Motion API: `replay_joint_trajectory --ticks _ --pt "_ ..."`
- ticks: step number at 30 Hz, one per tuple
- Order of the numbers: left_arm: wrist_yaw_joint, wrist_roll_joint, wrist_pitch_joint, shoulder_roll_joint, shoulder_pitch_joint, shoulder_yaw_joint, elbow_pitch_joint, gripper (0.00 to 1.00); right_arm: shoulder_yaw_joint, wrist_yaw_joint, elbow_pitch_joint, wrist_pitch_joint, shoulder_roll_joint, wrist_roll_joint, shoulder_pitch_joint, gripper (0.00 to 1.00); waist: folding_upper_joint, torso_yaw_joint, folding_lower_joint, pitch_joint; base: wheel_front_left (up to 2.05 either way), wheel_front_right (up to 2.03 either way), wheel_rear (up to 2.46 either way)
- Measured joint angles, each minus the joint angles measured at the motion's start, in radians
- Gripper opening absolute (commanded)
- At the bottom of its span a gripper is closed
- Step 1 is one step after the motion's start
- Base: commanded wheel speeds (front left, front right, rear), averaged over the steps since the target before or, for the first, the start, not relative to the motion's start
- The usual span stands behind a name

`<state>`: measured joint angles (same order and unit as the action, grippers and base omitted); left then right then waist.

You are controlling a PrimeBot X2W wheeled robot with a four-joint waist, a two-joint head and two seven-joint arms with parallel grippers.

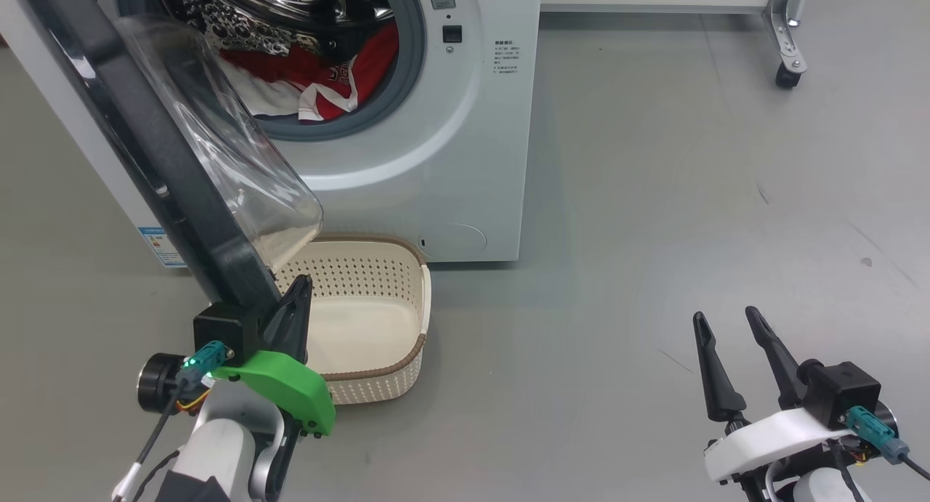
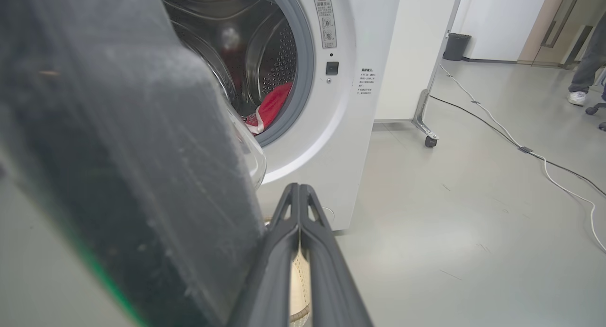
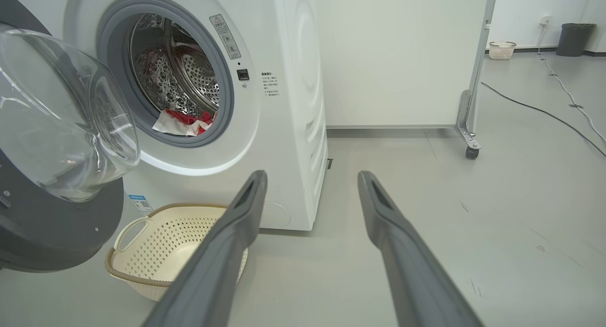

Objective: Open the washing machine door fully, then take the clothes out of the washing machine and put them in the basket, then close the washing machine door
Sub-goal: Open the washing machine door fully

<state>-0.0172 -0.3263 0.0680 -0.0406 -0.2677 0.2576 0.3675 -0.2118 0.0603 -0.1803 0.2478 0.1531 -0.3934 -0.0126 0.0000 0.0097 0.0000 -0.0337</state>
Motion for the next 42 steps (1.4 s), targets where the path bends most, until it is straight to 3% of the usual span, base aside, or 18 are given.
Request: replay_joint_trajectory --ticks 16,32,42 --pt "-0.003 -0.01 0.03 0.016 -0.013 0.015 0.037 0.0 0.01 0.009 0.0 0.0 -0.004 0.01 -0.009 1.0 0.0 0.069 0.0 0.006 0.0 0.0 0.0" --pt "-0.006 -0.025 0.049 0.017 -0.019 0.017 0.085 0.0 0.007 0.018 -0.011 0.0 -0.015 0.019 -0.021 1.0 0.0 0.193 0.0 0.016 0.0 0.0 0.0" --pt "0.021 -0.063 0.072 0.007 -0.018 -0.057 0.089 0.0 -0.024 0.027 -0.011 0.0 -0.023 0.028 -0.021 1.0 0.0 0.249 0.0 0.004 0.0 0.0 0.0"
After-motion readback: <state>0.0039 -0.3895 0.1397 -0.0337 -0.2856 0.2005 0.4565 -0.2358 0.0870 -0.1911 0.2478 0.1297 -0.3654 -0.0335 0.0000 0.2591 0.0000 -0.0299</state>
